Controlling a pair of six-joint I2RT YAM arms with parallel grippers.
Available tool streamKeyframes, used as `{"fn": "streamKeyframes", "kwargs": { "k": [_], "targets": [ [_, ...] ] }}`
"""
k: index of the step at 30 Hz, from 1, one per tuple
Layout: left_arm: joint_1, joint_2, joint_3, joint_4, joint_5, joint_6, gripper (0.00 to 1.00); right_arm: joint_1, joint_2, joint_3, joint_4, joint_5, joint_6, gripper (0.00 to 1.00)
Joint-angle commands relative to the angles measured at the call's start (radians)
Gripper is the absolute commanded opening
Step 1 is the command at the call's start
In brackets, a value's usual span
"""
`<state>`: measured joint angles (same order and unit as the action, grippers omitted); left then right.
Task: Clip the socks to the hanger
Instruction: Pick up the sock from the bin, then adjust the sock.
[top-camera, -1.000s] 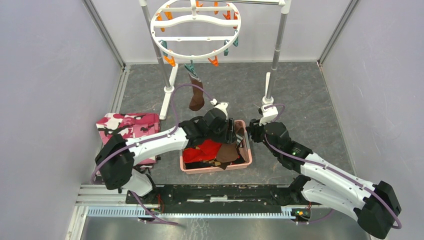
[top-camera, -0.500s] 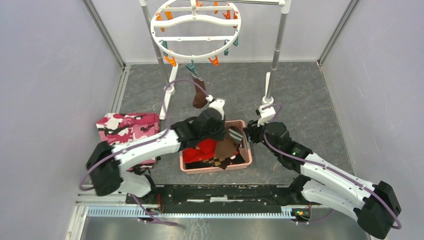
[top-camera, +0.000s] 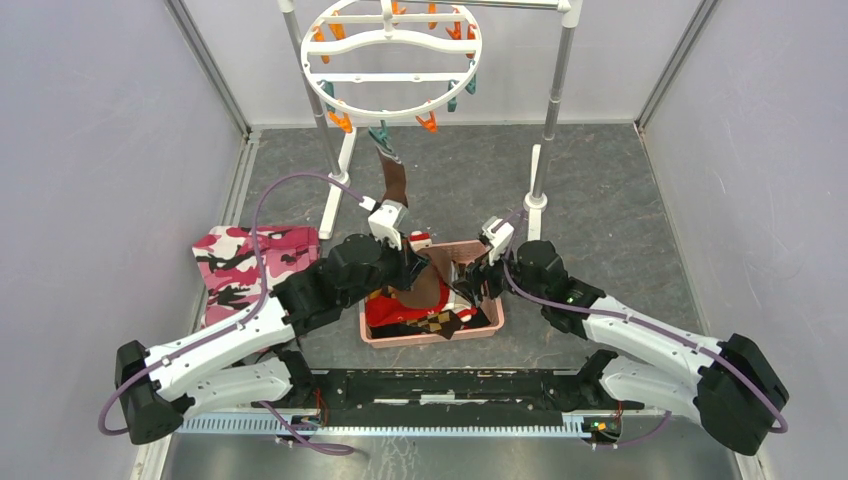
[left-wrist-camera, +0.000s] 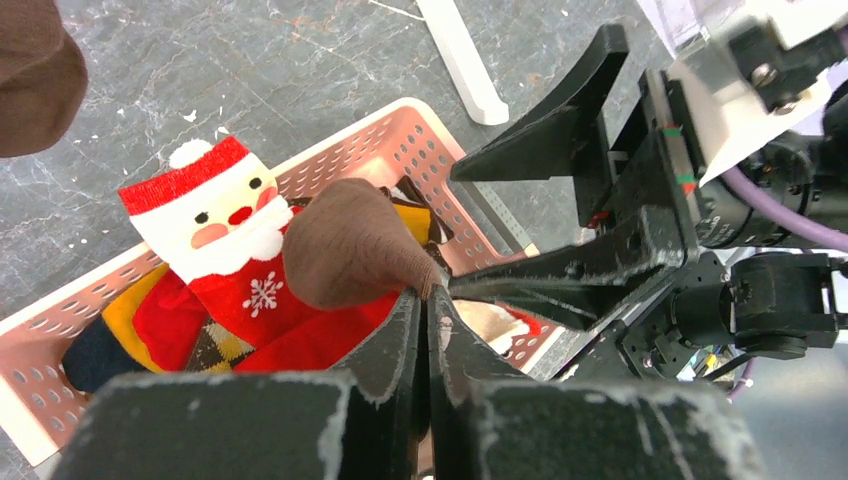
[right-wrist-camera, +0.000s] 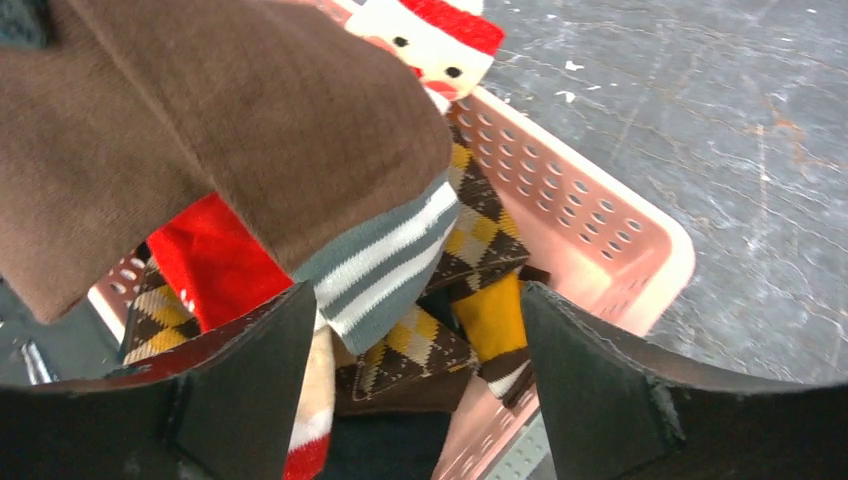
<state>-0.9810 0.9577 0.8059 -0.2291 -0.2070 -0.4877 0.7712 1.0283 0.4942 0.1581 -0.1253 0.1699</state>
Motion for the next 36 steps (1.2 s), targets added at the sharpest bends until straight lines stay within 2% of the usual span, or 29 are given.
{"fn": "streamKeyframes", "kwargs": {
  "k": [1,4,6,17,20,23,24,26,28,31,36],
  "targets": [
    [0.008,-0.037,0.003,0.050,0.007,0.069,0.09,0.001,0.003,0.039,0.097,-0.132,-0.042,0.85],
    [0.010,-0.037,0.005,0.048,0.011,0.072,0.09,0.003,-0.011,0.036,0.109,-0.151,-0.068,0.93],
    [0.011,-0.034,0.009,0.050,0.018,0.072,0.09,0.007,-0.001,0.045,0.107,-0.156,-0.083,0.95],
    [0.014,-0.056,0.034,0.040,0.068,0.059,0.09,0.058,0.188,0.132,0.134,-0.033,-0.107,0.90],
    [0.015,-0.070,0.028,0.031,0.060,0.055,0.09,0.072,0.182,0.134,0.133,0.038,-0.116,0.73],
    [0.015,-0.081,0.007,0.028,0.047,0.052,0.10,0.072,0.153,0.138,0.118,0.142,-0.144,0.39],
    [0.015,-0.085,-0.003,0.029,0.043,0.049,0.11,0.073,0.145,0.144,0.114,0.157,-0.156,0.30],
    [0.016,-0.091,-0.028,0.032,0.034,0.039,0.18,0.073,0.132,0.162,0.103,0.170,-0.187,0.14],
    [0.016,-0.098,-0.054,0.038,0.016,0.022,0.33,0.073,0.124,0.184,0.091,0.188,-0.218,0.03],
    [0.018,-0.117,-0.095,0.049,0.004,-0.004,0.49,0.072,0.120,0.226,0.067,0.230,-0.275,0.00],
    [0.024,-0.168,-0.148,0.085,0.005,-0.015,0.62,0.073,0.138,0.328,0.025,0.265,-0.412,0.00]
  ]
}}
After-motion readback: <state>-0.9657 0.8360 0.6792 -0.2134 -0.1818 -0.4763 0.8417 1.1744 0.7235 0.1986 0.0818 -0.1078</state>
